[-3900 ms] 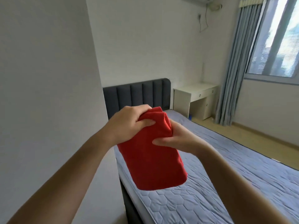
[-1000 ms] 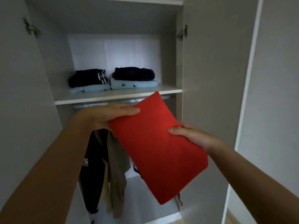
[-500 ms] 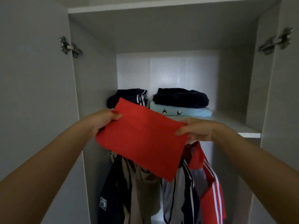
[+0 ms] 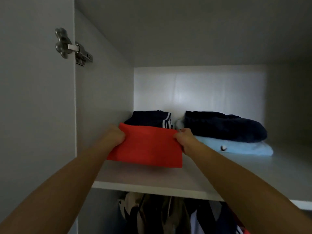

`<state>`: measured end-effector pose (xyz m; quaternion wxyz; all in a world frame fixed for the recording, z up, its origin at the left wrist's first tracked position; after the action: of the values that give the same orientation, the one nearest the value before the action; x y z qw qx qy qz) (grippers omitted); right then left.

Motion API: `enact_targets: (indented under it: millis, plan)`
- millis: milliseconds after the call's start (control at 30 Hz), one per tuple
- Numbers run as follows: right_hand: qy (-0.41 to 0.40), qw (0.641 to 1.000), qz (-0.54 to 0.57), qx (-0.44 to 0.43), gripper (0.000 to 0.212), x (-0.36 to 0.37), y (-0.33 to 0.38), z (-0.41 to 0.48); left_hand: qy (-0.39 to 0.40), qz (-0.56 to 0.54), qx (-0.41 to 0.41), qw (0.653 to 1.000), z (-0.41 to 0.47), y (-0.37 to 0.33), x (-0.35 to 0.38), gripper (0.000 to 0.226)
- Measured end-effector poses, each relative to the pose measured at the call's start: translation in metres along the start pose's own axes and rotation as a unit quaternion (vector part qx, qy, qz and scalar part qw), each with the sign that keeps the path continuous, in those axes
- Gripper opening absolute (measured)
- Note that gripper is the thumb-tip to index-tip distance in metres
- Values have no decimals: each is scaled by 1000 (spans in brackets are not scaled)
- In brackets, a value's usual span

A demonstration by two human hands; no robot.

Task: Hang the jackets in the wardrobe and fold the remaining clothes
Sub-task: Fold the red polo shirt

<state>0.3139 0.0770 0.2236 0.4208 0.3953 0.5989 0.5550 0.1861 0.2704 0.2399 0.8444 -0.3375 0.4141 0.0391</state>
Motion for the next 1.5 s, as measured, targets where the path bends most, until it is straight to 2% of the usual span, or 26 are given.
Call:
enact_targets:
  millis: [67, 133, 300, 333, 400, 467, 500, 567, 600, 667, 700, 767, 833, 900, 967, 1033, 1067, 1100, 1133, 1200, 1233, 1300, 1367, 1400, 1467, 1500]
  plan:
    - [-9, 991, -136, 9, 53, 16, -19, 24, 31, 86, 8, 996, 21, 15, 26, 43]
    - [16, 969, -245, 14, 62, 23, -34, 39, 63, 140, -5, 988, 27, 28, 43, 46]
    - [-10, 951, -297, -81, 61, 32, -30, 57, 48, 188, -9, 981, 47, 43, 51, 41]
    - [-9, 937, -337, -87, 59, 37, -32, 56, 54, 194, -10, 979, 50, 47, 52, 41]
    - [0, 881, -463, -100, 54, 40, -30, 57, 97, 195, -1, 976, 55, 47, 51, 43]
    - [-43, 816, -547, -182, 48, 38, -14, 58, 126, 180, 25, 975, 55, 38, 40, 41]
    - [-57, 810, -538, -225, 41, 40, -6, 56, 143, 162, 51, 975, 59, 37, 39, 40]
    - [7, 828, -497, -259, 31, 57, -3, 48, 180, 116, 118, 970, 61, 38, 47, 46]
    - [62, 818, -510, -259, 39, 72, -10, 44, 209, 115, 137, 961, 58, 39, 55, 51]
    - [143, 762, -593, -215, 58, 97, -35, 37, 264, 105, 133, 949, 55, 46, 72, 53]
    - [159, 748, -615, -192, 62, 104, -43, 36, 275, 91, 124, 949, 58, 49, 77, 53]
    - [161, 748, -625, -156, 64, 104, -48, 42, 263, 113, 148, 947, 62, 50, 77, 52]
    - [154, 745, -636, -127, 65, 100, -41, 44, 161, 154, 208, 952, 65, 47, 74, 49]
    - [145, 752, -632, -118, 64, 98, -37, 45, 74, 156, 289, 942, 62, 43, 73, 45]
    - [142, 752, -632, -122, 64, 100, -38, 48, 99, 120, 315, 936, 58, 45, 79, 40]
    - [152, 745, -639, -114, 64, 99, -37, 51, 122, 164, 317, 926, 59, 48, 84, 39]
    - [152, 740, -644, -124, 63, 96, -32, 52, 107, 206, 320, 919, 63, 45, 83, 39]
    - [131, 731, -651, -157, 60, 91, -23, 53, 77, 241, 320, 913, 68, 39, 78, 37]
    - [71, 711, -663, -223, 54, 84, -11, 54, 42, 274, 330, 902, 75, 32, 72, 36]
    - [-107, 620, -679, -380, 50, 68, 14, 63, -4, 287, 362, 887, 90, 18, 63, 53]
    - [-156, 574, -689, -413, 60, 60, 23, 70, 3, 291, 370, 882, 100, 14, 62, 68]
    - [-154, 516, -754, -376, 88, 49, 30, 91, 63, 322, 350, 877, 118, 10, 66, 91]
    - [-138, 473, -811, -315, 94, 47, 25, 118, 107, 336, 312, 882, 139, 12, 82, 99]
    - [-137, 466, -822, -296, 85, 47, 21, 132, 121, 335, 299, 885, 149, 13, 92, 98]
    - [-137, 495, -809, -285, 58, 45, 11, 154, 143, 337, 285, 886, 161, 17, 110, 89]
    - [-134, 515, -799, -280, 51, 45, 5, 163, 152, 338, 281, 885, 165, 19, 119, 83]
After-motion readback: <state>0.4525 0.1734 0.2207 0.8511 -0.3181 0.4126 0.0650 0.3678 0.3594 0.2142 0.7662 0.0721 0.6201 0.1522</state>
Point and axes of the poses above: each hand's wrist, its own z-axis towards the middle knuckle, its own x-axis out of the palm, y = z × x, the point moved 1 cm from there along z, towards the middle knuckle, and after that the axes turned 9 degrees about x, right-handed, at the moved point
